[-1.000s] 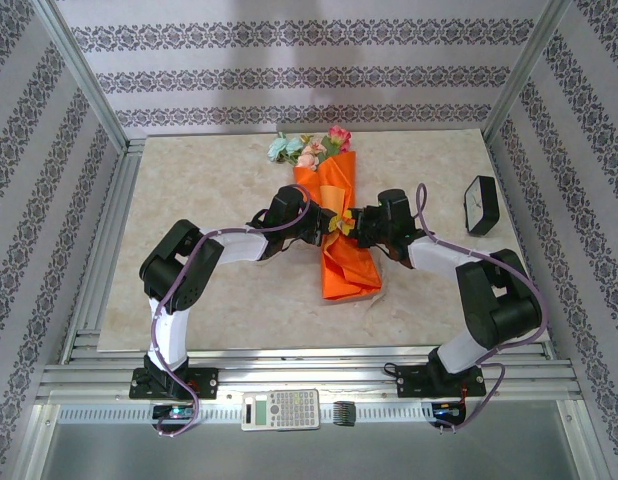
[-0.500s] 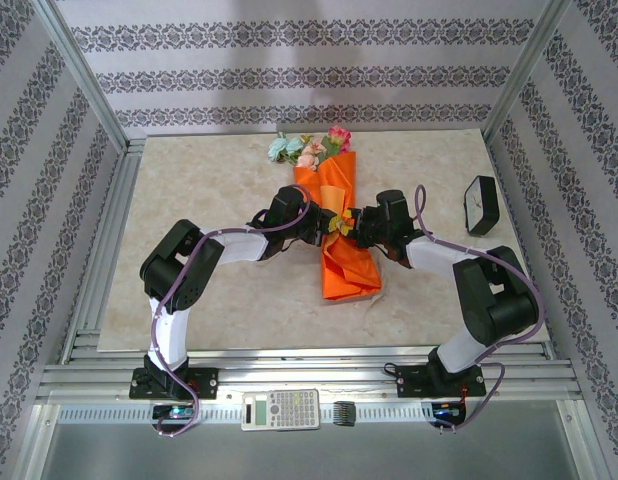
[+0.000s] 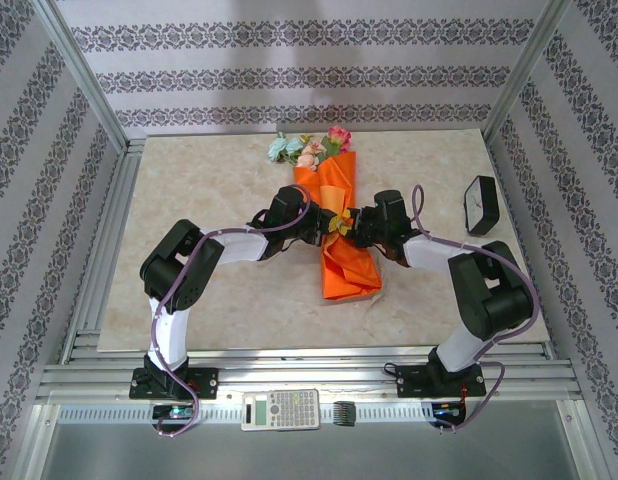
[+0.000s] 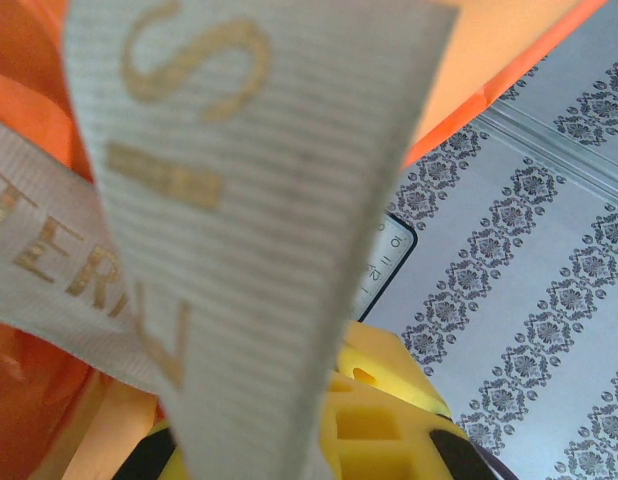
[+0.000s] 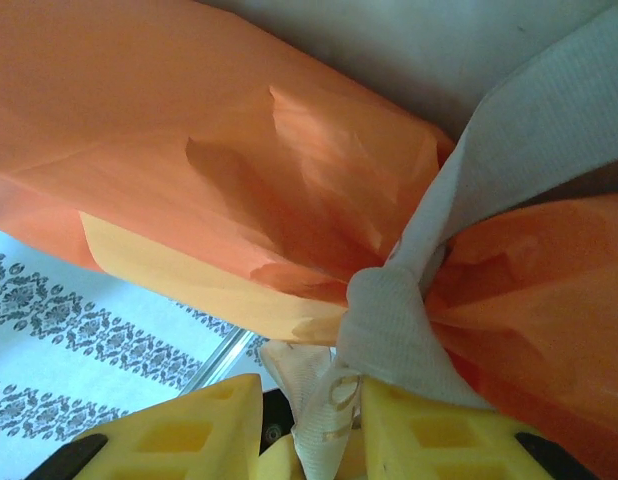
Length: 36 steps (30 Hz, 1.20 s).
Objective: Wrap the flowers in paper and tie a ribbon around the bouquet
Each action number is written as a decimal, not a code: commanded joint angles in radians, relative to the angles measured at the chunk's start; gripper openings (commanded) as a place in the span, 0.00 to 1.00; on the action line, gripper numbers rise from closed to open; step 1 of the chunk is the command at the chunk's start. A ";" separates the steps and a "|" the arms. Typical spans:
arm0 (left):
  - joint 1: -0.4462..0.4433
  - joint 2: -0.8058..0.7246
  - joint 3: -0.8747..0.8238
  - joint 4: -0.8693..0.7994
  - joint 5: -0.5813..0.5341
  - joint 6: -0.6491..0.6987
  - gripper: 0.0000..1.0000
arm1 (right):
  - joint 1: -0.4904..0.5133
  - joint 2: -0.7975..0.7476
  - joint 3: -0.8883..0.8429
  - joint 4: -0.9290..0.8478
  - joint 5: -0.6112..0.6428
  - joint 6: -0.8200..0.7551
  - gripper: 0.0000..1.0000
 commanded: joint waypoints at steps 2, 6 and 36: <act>0.007 0.012 0.008 0.051 0.002 0.025 0.00 | 0.012 0.010 0.022 0.015 0.011 0.046 0.28; 0.008 0.013 0.012 0.047 0.005 0.025 0.00 | 0.011 0.022 0.024 0.033 0.014 0.053 0.20; 0.077 -0.118 0.087 -0.494 -0.094 0.102 0.60 | -0.002 -0.018 0.005 0.010 0.022 -0.008 0.00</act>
